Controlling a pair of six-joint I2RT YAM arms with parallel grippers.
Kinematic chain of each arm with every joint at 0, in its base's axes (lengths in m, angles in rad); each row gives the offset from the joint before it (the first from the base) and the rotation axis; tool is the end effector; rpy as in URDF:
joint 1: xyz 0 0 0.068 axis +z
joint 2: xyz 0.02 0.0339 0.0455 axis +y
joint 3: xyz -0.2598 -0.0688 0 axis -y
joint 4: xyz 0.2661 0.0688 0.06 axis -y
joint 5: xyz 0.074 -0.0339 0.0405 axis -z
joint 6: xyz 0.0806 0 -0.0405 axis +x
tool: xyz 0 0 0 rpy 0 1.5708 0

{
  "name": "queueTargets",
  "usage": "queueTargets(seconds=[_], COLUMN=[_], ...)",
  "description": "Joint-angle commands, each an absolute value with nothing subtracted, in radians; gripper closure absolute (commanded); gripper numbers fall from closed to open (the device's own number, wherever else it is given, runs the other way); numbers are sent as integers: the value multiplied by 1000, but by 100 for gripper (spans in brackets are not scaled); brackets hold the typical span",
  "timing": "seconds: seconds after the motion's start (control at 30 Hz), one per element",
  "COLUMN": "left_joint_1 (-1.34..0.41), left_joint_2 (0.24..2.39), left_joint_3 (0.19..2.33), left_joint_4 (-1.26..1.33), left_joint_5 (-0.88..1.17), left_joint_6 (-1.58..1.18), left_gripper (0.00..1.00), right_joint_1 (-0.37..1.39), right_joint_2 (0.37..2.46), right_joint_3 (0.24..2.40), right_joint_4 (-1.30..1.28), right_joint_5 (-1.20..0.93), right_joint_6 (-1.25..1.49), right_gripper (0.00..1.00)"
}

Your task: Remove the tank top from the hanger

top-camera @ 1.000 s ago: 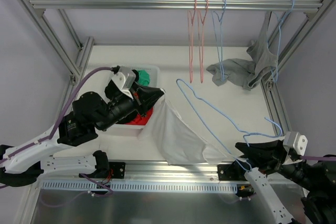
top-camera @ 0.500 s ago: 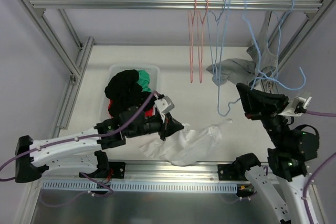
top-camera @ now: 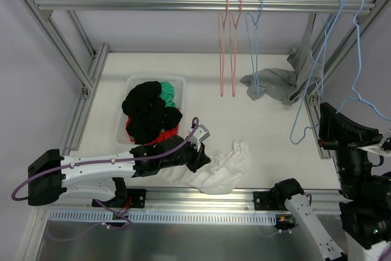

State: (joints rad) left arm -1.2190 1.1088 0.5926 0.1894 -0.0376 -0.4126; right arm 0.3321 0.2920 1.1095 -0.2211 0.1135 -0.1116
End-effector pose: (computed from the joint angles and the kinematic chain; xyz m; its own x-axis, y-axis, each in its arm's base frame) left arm 0.1102 -0.2915 0.2173 -0.4726 0.1246 -0.8724 0.8038 0.4669 -0.3687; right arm 0.0379 0.0034 0.5100 0.5539 0.0740 -0.8293 -0.1747 0.9842 -0.0289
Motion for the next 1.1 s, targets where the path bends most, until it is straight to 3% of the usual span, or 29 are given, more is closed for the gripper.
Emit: queueTargets(seconds=[0.0,0.07,0.17,0.2,0.27,0.3,0.4,0.43,0.67,1.07], left_joint_1=[-1233,-1235,-1236,-1238,-1239,-1239,-1239,-1239,-1239,-1239], left_joint_2=[1091,1089,1066,1059,1026,1014,965,954,881,848], left_joint_3=[673,719,779,791,824,830,845,847,819,785], left_joint_4=[173,129,59,39,8,-26,-70,-80,-136,-160], left_joint_5=[-87,-84,-103,-109,-120,-121,-124,-123,-78,-52], left_joint_6=[-404,-396,-387,-377,-367,-356,-333,-331,-328,-333], left_gripper=[100,100,73,54,39,23,12,1,1,1], right_joint_1=[336,336,334,334,336,336,334,333,266,210], right_joint_2=[395,492,615,642,730,761,892,925,1182,1570], right_joint_3=[1225,1275,1356,1376,1436,1460,1577,1609,1938,2299], right_joint_4=[-786,-918,-1003,-1011,-1012,-1009,-1011,-1009,-1009,-1012], right_joint_5=[184,181,152,146,137,144,158,156,59,-43], right_joint_6=[-176,-186,-212,-219,-245,-255,-301,-310,-367,-405], right_gripper=[100,100,99,100,100,100,100,100,100,100])
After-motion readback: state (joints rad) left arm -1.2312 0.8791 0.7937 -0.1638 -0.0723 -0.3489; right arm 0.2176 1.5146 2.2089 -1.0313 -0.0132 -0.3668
